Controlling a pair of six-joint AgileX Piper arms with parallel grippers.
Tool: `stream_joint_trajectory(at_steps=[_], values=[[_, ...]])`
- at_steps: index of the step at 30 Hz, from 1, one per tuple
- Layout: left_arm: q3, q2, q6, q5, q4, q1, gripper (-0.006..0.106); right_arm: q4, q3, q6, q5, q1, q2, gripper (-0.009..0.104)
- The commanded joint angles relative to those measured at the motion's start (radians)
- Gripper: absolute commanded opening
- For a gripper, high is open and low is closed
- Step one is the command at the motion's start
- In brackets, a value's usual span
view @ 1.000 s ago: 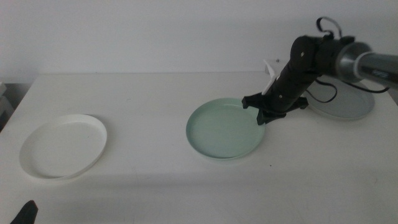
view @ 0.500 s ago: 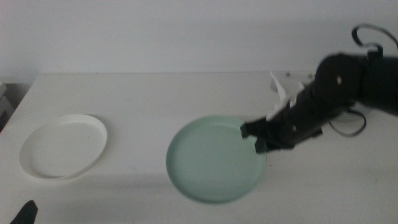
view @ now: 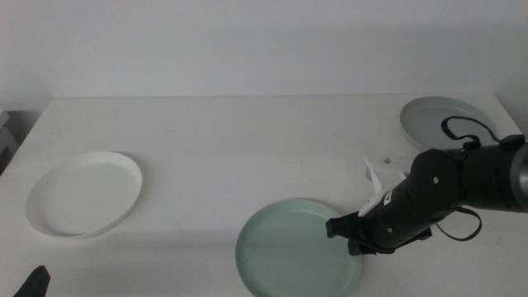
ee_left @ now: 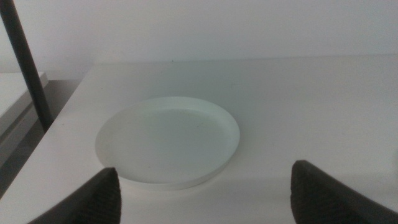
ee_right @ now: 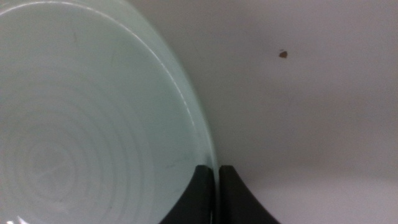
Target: Stack the three bowls on top of each other.
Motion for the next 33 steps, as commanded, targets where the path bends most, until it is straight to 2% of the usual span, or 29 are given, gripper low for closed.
stream_joint_trajectory(at_steps=[1, 7, 10, 13, 17, 20, 28, 33], values=[[-0.005, -0.013, -0.011, -0.074, 0.000, -0.004, 0.105, 0.003, -0.016, -0.003, -0.040, 0.009, -0.020, -0.001], [-0.005, -0.013, -0.011, -0.074, 0.000, -0.004, 0.105, 0.011, -0.016, -0.003, -0.062, 0.009, 0.005, 0.000], [-0.005, -0.013, -0.011, -0.074, 0.000, -0.004, 0.105, 0.008, -0.018, -0.006, -0.067, 0.009, 0.004, 0.009], [-0.005, -0.013, -0.011, -0.074, 0.000, -0.004, 0.105, 0.001, -0.028, -0.006, -0.056, 0.009, -0.001, 0.024], [-0.005, -0.013, -0.011, -0.074, 0.000, -0.004, 0.105, -0.015, -0.071, -0.006, 0.001, -0.006, -0.055, 0.049], [-0.005, -0.013, -0.011, -0.074, 0.000, -0.004, 0.105, -0.066, -0.143, -0.014, 0.075, -0.053, -0.112, 0.060], [-0.005, -0.013, -0.011, -0.074, 0.000, -0.004, 0.105, -0.219, -0.460, -0.043, 0.299, -0.305, -0.086, 0.058], [-0.005, -0.013, -0.011, -0.074, 0.000, -0.004, 0.105, -0.268, -0.641, -0.066, 0.340, -0.461, 0.026, 0.056]])
